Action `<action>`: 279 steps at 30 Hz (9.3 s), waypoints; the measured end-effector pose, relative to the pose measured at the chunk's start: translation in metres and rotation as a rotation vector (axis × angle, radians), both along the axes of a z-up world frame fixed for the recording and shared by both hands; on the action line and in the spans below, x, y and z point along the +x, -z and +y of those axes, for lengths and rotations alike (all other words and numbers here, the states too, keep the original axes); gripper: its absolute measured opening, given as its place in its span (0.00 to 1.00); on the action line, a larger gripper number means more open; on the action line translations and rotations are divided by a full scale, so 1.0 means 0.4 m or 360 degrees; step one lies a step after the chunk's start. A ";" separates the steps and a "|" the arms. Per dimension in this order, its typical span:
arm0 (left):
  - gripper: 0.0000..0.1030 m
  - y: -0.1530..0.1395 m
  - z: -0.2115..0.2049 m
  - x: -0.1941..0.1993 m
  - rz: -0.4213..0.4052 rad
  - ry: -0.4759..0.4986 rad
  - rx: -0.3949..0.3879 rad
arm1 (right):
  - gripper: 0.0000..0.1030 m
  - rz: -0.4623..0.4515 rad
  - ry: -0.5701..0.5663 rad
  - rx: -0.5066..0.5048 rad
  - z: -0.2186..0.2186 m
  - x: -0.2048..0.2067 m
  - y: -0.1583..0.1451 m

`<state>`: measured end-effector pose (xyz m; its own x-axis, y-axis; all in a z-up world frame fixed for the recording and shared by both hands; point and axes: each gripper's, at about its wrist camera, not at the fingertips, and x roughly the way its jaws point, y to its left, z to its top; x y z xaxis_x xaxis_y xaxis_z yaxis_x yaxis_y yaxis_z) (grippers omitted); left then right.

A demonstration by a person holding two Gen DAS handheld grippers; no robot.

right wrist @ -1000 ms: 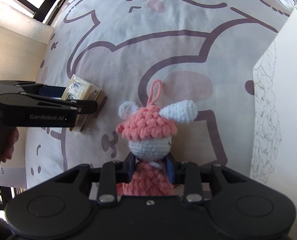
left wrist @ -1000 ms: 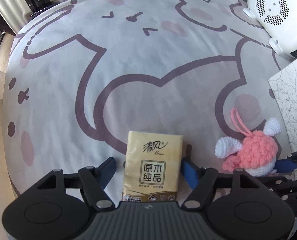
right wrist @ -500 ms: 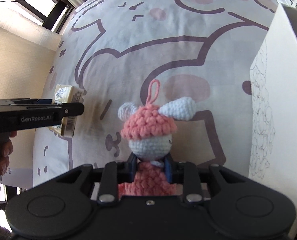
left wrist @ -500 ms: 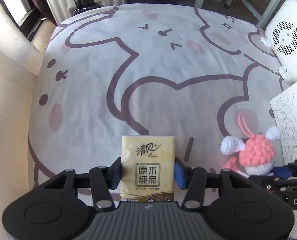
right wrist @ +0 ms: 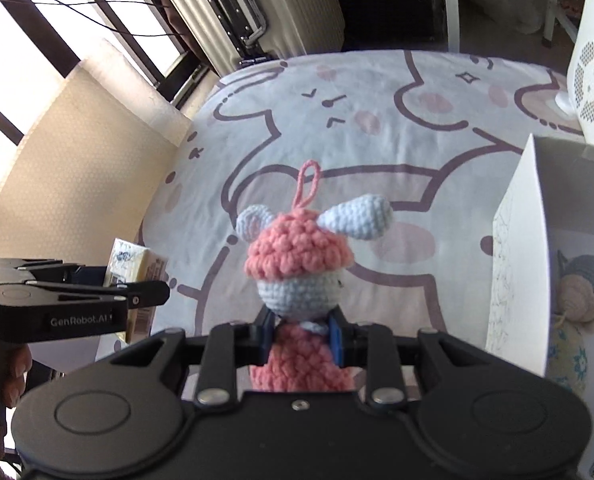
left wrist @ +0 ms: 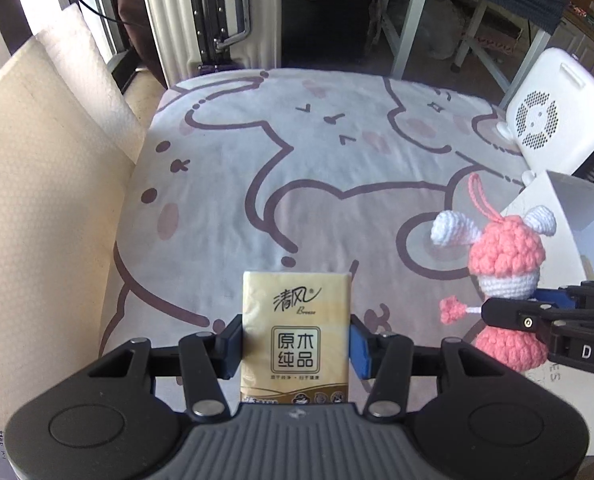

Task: Organize objects

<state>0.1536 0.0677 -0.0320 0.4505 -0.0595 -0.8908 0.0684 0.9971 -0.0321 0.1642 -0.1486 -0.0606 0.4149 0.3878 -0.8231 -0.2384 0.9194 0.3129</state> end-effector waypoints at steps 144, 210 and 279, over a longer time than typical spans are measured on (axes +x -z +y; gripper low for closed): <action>0.71 0.051 -0.811 -0.137 0.0214 0.0632 -0.0108 | 0.44 0.0143 0.0347 -0.0471 -0.692 -0.155 -0.102; 1.00 -0.189 -0.443 -0.445 -0.0473 0.0346 0.0000 | 1.00 -0.0434 0.0852 -0.0566 -0.505 -0.665 -0.280; 1.00 -0.191 -0.453 -0.442 -0.0467 0.0350 -0.0009 | 1.00 -0.0426 0.0841 -0.0566 -0.502 -0.663 -0.279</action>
